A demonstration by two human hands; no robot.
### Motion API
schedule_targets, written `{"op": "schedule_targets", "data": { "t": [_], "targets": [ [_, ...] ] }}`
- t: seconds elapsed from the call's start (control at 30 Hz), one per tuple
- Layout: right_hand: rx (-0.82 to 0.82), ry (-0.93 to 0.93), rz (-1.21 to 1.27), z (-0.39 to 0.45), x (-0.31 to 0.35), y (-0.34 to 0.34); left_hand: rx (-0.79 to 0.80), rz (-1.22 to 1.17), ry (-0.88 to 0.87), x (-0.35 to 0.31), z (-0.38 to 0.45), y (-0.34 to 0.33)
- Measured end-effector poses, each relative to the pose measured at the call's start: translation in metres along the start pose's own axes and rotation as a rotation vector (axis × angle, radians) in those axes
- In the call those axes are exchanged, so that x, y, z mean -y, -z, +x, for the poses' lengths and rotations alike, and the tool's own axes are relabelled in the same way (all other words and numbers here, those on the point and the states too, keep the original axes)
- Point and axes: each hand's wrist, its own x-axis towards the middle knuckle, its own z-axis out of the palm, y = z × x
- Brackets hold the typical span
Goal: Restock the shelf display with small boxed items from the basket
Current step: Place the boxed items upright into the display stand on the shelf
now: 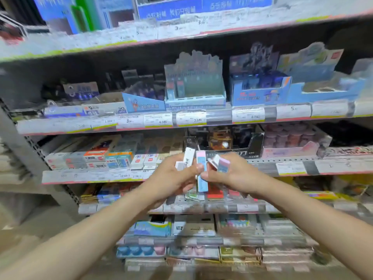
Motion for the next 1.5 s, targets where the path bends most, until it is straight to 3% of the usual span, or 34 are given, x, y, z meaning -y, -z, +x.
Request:
{"op": "schedule_targets", "data": {
  "t": [0.2, 0.37, 0.63, 0.9, 1.1, 1.17, 1.37, 1.5],
  "targets": [
    [-0.067, 0.042, 0.04, 0.004, 0.027, 0.027, -0.09, 0.005, -0.083, -0.041, 0.013, 0.004],
    [-0.166, 0.111, 0.042, 0.021, 0.031, 0.058, -0.01, 0.038, -0.107, -0.062, 0.038, 0.003],
    [-0.054, 0.237, -0.029, 0.056, 0.027, 0.101, 0.03, -0.023, -0.067, -0.072, 0.081, -0.002],
    [-0.048, 0.377, -0.156, 0.104, 0.023, 0.113, -0.086, -0.028, -0.158, -0.079, 0.109, 0.011],
    [-0.178, 0.358, -0.144, 0.142, 0.024, 0.114, -0.287, 0.301, -0.235, -0.08, 0.129, 0.055],
    [-0.209, 0.335, -0.127, 0.151, 0.025, 0.115, -0.338, 0.517, -0.289, -0.078, 0.132, 0.078],
    [-0.319, 0.328, -0.31, 0.182, 0.035, 0.106, -0.25, 1.199, -0.421, -0.086, 0.127, 0.131],
    [-0.39, 0.339, -0.489, 0.205, 0.041, 0.093, -0.181, 1.399, -0.379, -0.087, 0.134, 0.149]
  ]
}}
